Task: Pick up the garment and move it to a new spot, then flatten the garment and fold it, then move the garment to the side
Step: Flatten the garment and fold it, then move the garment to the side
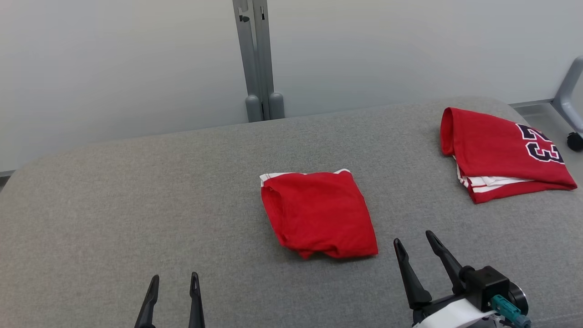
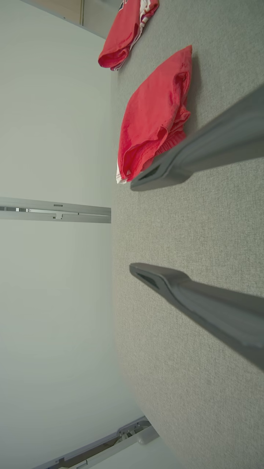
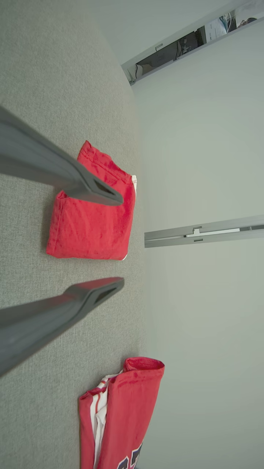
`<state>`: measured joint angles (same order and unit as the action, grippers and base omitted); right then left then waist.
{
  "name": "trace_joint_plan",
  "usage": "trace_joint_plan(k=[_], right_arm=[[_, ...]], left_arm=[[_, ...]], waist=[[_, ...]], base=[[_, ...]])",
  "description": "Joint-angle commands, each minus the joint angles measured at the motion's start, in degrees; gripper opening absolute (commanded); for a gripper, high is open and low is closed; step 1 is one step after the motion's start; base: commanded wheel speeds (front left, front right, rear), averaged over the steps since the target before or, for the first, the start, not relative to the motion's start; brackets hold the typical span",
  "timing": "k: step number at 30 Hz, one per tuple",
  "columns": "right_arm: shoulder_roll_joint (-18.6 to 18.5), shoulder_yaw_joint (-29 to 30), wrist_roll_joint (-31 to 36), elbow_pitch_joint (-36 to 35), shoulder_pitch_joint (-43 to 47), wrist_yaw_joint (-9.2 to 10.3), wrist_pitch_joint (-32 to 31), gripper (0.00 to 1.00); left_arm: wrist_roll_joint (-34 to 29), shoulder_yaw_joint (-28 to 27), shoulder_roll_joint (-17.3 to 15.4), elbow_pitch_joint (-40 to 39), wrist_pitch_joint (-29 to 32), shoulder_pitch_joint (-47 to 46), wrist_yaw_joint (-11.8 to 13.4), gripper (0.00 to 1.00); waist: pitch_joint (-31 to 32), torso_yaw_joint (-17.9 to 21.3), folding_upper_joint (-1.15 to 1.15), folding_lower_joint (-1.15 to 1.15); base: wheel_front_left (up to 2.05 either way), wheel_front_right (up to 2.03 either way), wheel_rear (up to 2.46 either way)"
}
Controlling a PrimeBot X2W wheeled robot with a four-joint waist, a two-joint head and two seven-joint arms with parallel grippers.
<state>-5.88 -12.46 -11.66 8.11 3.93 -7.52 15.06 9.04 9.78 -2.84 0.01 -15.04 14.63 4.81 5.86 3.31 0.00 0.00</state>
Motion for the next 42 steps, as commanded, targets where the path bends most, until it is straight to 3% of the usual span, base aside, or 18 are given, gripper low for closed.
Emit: trace_joint_plan(k=[1, 42], right_arm=[[0.25, -0.12, 0.37, 0.13, -0.16, 0.08, 0.14, 1.00], [0.20, -0.33, -0.44, -0.01, -0.44, 0.08, 0.14, 1.00]], left_arm=[[-0.09, 0.05, -0.13, 0.05, -0.16, 0.26, 0.15, 1.00], [-0.68, 0.40, -0.13, 0.87, -0.16, -0.86, -0.19, 1.00]], waist=[[-0.03, 0.00, 0.00, 0.00], [-0.37, -0.40, 0.00, 0.00]], base=[[0.00, 0.00, 0.00], [0.00, 0.00, 0.00]])
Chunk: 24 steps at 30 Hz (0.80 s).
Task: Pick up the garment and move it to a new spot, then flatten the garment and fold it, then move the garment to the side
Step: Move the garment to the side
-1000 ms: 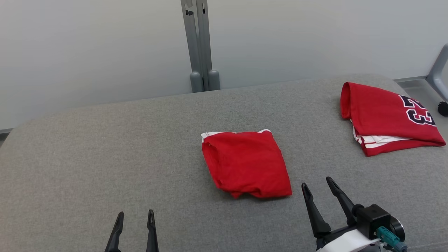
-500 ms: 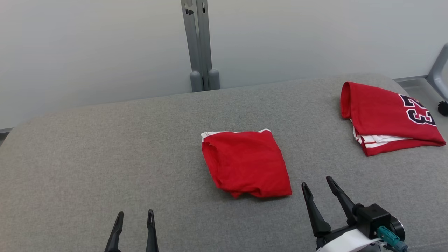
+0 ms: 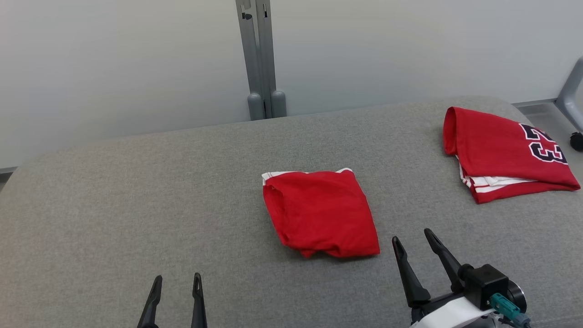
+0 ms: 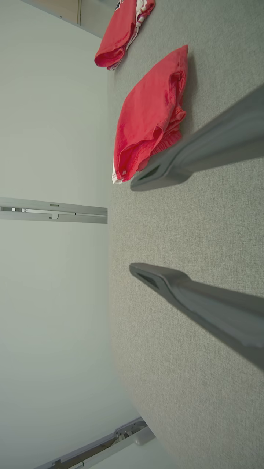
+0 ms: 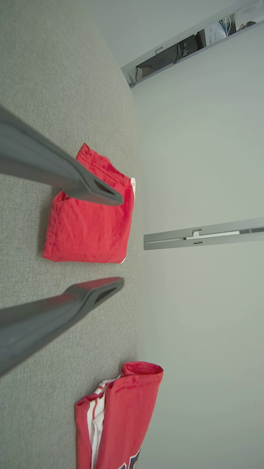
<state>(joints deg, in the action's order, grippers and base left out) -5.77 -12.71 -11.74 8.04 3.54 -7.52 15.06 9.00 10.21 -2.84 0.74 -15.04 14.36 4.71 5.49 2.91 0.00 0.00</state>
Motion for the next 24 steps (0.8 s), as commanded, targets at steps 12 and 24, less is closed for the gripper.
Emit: trace_joint_plan(k=[12, 24], right_arm=[[0.18, -0.08, -0.21, 0.05, 0.31, 0.08, 0.14, 1.00], [-1.08, -1.47, -4.03, 2.91, -3.05, 0.08, 0.14, 1.00]], left_arm=[[-0.73, 0.04, -0.13, 0.31, -0.16, -0.71, -0.25, 1.00], [-1.01, 0.98, -0.13, 0.33, -0.16, -2.24, -0.79, 1.00]], waist=[[-0.11, -0.13, 0.00, 0.00], [-2.31, -1.32, 0.00, 0.00]], base=[[0.00, 0.00, 0.00], [0.00, 0.00, 0.00]])
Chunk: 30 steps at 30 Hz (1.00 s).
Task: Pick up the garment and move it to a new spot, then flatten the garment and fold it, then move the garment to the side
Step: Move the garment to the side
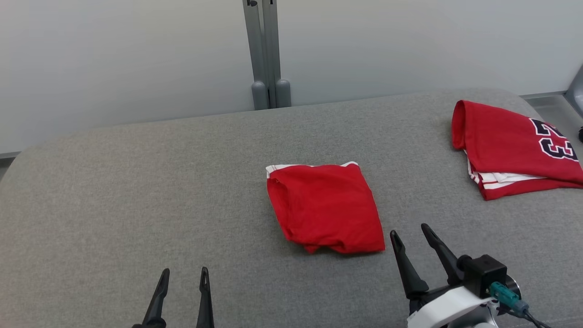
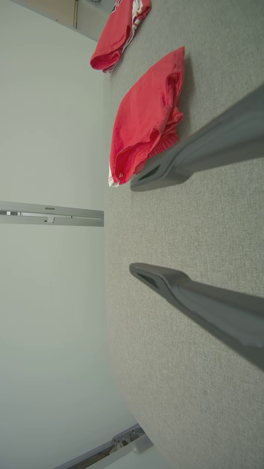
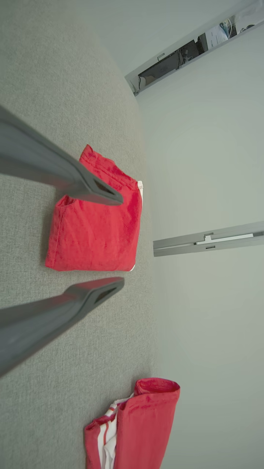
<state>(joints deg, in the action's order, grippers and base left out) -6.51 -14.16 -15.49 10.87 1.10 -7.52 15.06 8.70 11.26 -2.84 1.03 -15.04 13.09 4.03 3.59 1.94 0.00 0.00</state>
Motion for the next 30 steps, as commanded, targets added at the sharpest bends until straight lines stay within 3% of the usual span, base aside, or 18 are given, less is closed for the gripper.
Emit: trace_joint_plan(k=[1, 10, 13, 14, 21, 25, 30], right_arm=[[-0.60, -0.05, -1.24, 0.66, -1.35, 0.08, 0.14, 1.00], [-4.09, -0.40, -13.04, 11.08, -10.68, 0.08, 0.14, 1.00], [-6.45, -4.48, -20.22, 15.30, -14.24, 0.06, 0.15, 1.00], [-8.65, -8.37, -26.02, 17.65, -17.09, 0.06, -0.15, 1.00], [-16.23, -17.38, -43.99, 20.01, -25.98, 0.05, -4.96, 1.00], [-19.85, -21.13, -49.91, 19.92, -29.39, 0.05, -7.28, 1.00], [-21.81, -25.98, -53.64, 20.56, -32.13, 0.05, -7.96, 1.00]], left_arm=[[-0.73, 0.09, -0.13, -0.03, -0.16, -1.24, -0.28, 1.00], [-0.40, 2.17, -0.13, -0.50, -0.16, -3.35, -0.34, 1.00], [0.04, 2.81, -0.13, -0.65, -0.16, -4.07, -0.12, 1.00], [0.14, 3.16, -0.13, -0.80, -0.16, -4.97, -0.13, 1.00], [0.11, 4.79, -0.13, -1.12, -0.16, -8.92, -0.12, 1.00], [0.28, 5.93, -0.13, -1.31, -0.16, -11.01, 0.24, 1.00], [0.67, 7.01, -0.13, -1.75, -0.16, -12.99, 0.64, 1.00]], waist=[[-0.79, -0.60, 0.00, 0.00], [-4.04, -3.12, 0.00, 0.00], [-5.33, -3.99, 0.00, 0.00], [-6.83, -4.60, 0.00, 0.00], [-12.72, -6.73, 0.00, 0.00], [-15.48, -7.79, 0.00, 0.00], [-17.89, -8.59, 0.00, 0.00]], base=[[0.00, 0.00, 0.00], [0.00, 0.00, 0.00], [0.00, 0.00, 0.00], [0.00, 0.00, 0.00], [0.00, 0.00, 0.00], [0.00, 0.00, 0.00], [0.00, 0.00, 0.00]])
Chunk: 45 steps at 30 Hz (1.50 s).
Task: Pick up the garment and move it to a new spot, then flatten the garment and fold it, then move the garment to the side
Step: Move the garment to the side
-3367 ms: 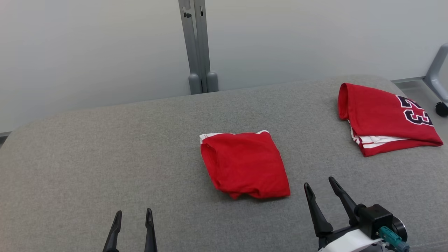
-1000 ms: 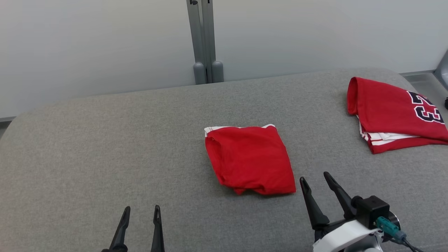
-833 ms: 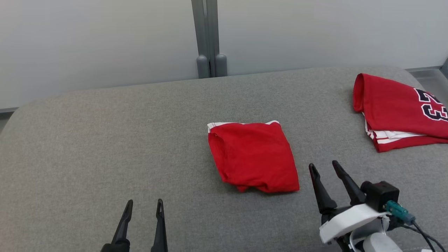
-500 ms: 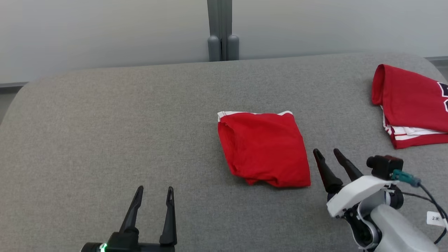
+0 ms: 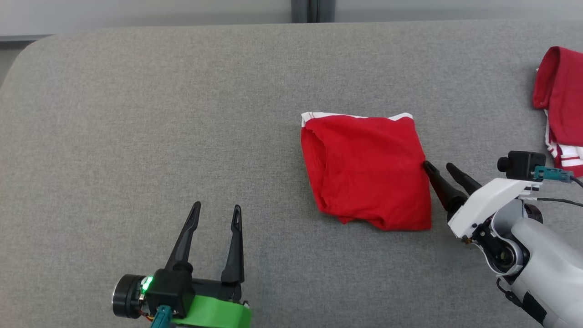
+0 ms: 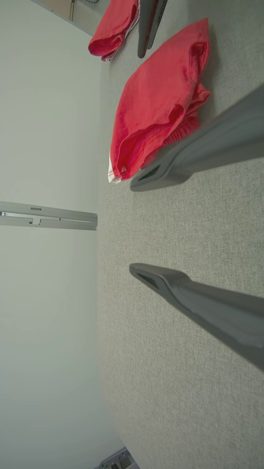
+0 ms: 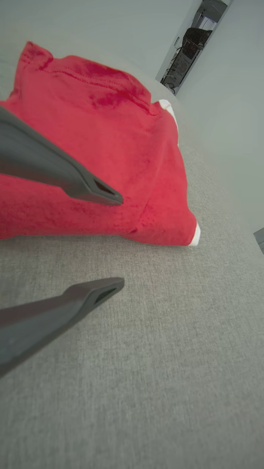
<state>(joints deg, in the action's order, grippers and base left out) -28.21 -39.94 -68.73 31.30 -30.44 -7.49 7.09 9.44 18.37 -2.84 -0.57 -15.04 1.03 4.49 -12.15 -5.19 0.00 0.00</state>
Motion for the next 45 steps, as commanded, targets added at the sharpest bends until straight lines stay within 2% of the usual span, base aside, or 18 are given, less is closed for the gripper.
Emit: trace_joint_plan(k=[1, 2, 3, 4, 5, 6, 11, 16, 27, 31, 36, 45], right_arm=[[-0.38, -1.04, -1.59, 0.40, -0.97, 0.02, -0.41, 1.00], [-0.53, -1.88, -2.10, 0.30, -1.28, 0.02, -0.60, 0.87], [-0.61, -2.78, -3.22, 0.22, -1.65, 0.02, -0.81, 0.55], [-0.69, -3.51, -3.81, 0.04, -1.95, 0.02, -1.01, 0.38], [-0.80, -4.37, -4.59, -0.42, -2.26, 0.02, -0.88, 0.07], [-1.09, -4.91, -4.96, -0.54, -2.59, 0.02, -0.47, 0.00], [-4.26, -8.39, -3.83, -0.73, -5.39, 0.03, 3.20, 0.00], [-8.11, -10.83, -1.96, 0.07, -10.19, 0.04, 5.52, 0.00], [-19.27, -12.38, 3.75, 1.51, -20.36, 0.04, 7.87, 0.00], [-21.57, -10.56, 6.51, 2.40, -23.31, 0.04, 8.18, 0.00], [-22.52, -4.05, 12.32, 3.07, -26.35, 0.04, 8.11, 0.00], [-24.55, 2.84, 17.75, 3.31, -23.76, 0.05, 8.09, 0.00]], left_arm=[[0.03, 0.11, -0.13, -0.20, -0.16, -1.32, 0.22, 1.00], [0.11, 0.28, -0.13, -0.22, -0.16, -1.57, 0.32, 1.00], [0.16, 0.42, -0.13, -0.24, -0.16, -1.88, 0.43, 1.00], [0.21, 0.52, -0.13, -0.27, -0.16, -2.13, 0.52, 1.00], [0.23, 0.60, -0.13, -0.31, -0.16, -2.41, 0.57, 1.00], [0.26, 0.63, -0.13, -0.33, -0.16, -2.56, 0.60, 1.00], [-0.01, 0.60, -0.13, -0.90, -0.16, -3.41, 0.94, 1.00], [-0.78, 0.53, -0.13, -1.42, -0.16, -4.51, 0.42, 1.00], [-2.75, 0.26, -0.16, -1.09, -0.16, -9.03, -1.25, 1.00], [-4.09, -0.06, -0.19, -0.46, -0.16, -10.71, -2.33, 1.00], [-5.56, -0.42, -0.20, 0.39, -0.16, -12.87, -3.74, 1.00], [-6.86, -0.68, -0.20, 0.76, -0.16, -14.52, -4.95, 1.00]], waist=[[-2.53, -1.57, 0.00, 0.00], [-2.80, -1.65, 0.00, 0.00], [-3.12, -1.70, 0.00, 0.00], [-3.37, -1.73, 0.00, 0.00], [-3.67, -1.74, 0.00, 0.00], [-3.87, -1.73, 0.00, 0.00], [-5.15, -0.89, 0.00, 0.00], [-7.44, 1.72, 0.00, 0.00], [-14.04, 8.47, 0.00, 0.00], [-16.40, 10.70, 0.00, 0.00], [-19.12, 12.72, 0.00, 0.00], [-21.40, 12.87, 0.00, 0.00]], base=[[0.00, 0.00, 0.00], [0.00, 0.00, 0.00], [0.00, 0.00, 0.00], [0.00, 0.00, 0.00], [0.00, 0.00, 0.00], [0.00, 0.00, 0.00], [0.00, 0.00, 0.00], [0.00, 0.00, 0.00], [0.00, 0.00, 0.00], [0.00, 0.00, 0.00], [0.00, 0.00, 0.00], [0.00, 0.00, 0.00]])
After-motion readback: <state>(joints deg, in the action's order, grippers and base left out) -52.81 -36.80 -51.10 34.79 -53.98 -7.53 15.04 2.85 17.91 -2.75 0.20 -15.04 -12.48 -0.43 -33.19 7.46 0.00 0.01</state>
